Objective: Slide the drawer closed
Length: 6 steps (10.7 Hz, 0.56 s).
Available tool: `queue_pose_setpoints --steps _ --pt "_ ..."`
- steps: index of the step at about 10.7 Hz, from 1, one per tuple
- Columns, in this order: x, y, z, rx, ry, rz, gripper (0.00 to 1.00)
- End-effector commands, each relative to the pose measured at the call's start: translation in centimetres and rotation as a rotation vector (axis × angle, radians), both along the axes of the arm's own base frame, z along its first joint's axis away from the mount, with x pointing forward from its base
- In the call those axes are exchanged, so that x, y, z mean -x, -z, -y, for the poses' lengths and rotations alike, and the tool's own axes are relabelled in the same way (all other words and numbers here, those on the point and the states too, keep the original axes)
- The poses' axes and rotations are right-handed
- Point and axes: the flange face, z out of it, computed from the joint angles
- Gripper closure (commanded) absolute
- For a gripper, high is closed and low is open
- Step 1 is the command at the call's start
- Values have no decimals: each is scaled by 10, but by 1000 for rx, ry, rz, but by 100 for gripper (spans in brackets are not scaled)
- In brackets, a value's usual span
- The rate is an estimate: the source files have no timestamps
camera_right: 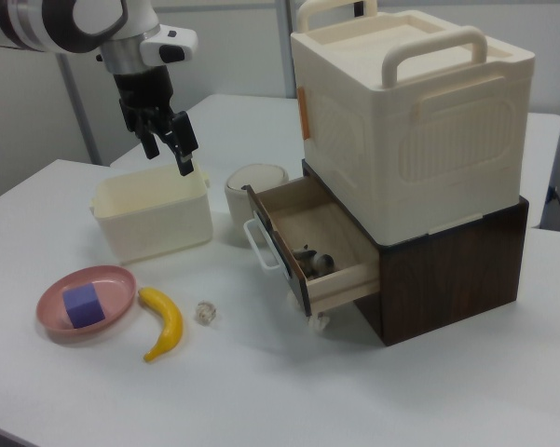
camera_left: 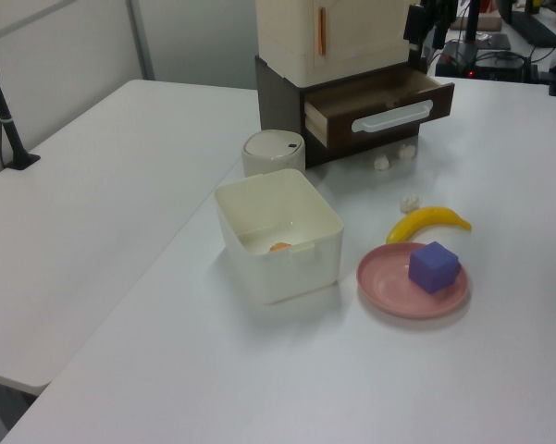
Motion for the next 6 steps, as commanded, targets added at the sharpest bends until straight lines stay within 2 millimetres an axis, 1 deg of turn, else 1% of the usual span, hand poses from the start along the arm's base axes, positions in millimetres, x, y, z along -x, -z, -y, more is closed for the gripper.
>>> queue_pose_setpoints --steps 1,2,6 --pt "1 2 3 -14 -7 17 0" --pt "1 2 5 -12 -2 17 0" --pt "1 1 6 -13 4 20 0"
